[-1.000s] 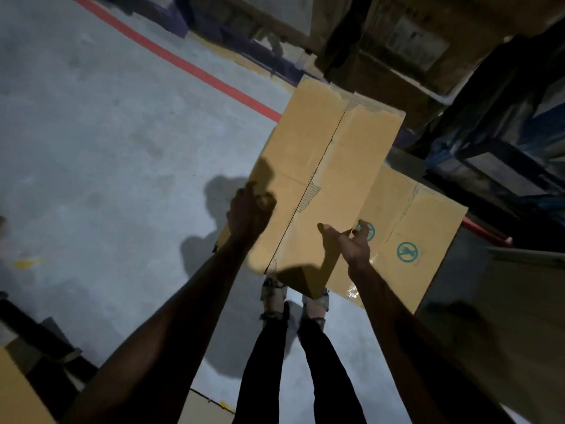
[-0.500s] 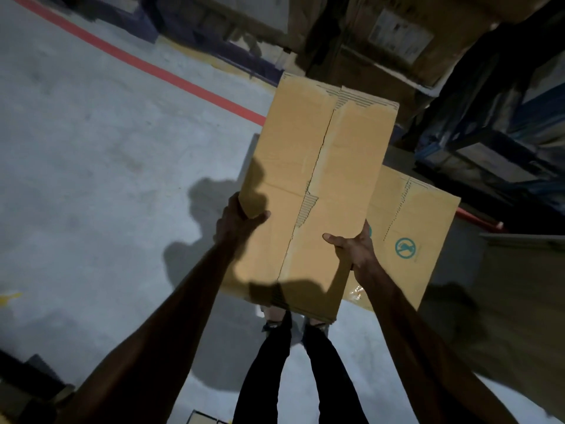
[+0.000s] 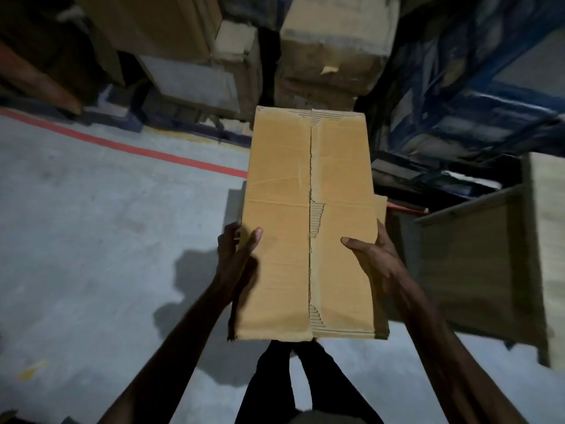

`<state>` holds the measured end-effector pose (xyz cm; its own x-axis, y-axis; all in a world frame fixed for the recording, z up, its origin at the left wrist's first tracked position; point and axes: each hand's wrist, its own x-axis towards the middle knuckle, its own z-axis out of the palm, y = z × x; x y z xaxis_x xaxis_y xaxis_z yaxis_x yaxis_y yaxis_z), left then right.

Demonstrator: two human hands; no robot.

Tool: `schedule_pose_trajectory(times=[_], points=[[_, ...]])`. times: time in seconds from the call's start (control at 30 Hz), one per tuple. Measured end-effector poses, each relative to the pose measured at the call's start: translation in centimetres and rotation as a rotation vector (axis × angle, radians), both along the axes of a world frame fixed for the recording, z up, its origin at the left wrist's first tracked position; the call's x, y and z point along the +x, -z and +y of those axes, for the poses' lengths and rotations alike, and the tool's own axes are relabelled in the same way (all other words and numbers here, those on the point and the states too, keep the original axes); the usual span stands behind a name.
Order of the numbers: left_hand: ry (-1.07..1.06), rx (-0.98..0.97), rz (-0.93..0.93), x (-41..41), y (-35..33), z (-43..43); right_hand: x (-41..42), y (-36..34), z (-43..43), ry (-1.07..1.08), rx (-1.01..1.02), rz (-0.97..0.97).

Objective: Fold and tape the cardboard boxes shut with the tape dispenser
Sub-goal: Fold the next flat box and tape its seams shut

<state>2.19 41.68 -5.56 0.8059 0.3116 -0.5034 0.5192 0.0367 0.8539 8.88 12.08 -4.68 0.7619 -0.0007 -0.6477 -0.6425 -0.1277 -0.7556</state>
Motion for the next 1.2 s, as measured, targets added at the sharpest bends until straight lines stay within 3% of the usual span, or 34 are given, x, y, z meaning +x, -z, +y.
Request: schedule_pose_trajectory(times=[0.13, 0.37, 0.53, 0.9, 1.2], points=[[0.02, -0.207, -0.064, -0.3, -4.6, -4.7, -2.8, -5.3, -4.2, 0.042, -0.045, -0.064], [0.303, -0.184, -0.133, -1.7, -9.9, -12.2, -8.6, -10.4, -13.5, 0.171, -0.063, -0.161], [0.394, -0.166, -0.211, -3.8, -12.8, -20.2, -15.0, -13.3, -21.4, 0.32, -0.068, -0.221], [0.58, -0.186, -0.305, -11.4, -15.0, -44.1, -26.8, -16.4, -43.9, 0.512, -0.117, -0.336], [0.68, -0.236, -0.283, -9.8, -13.4, -60.9, -28.3, -15.4, -59.3, 0.636, -0.062, -0.31]])
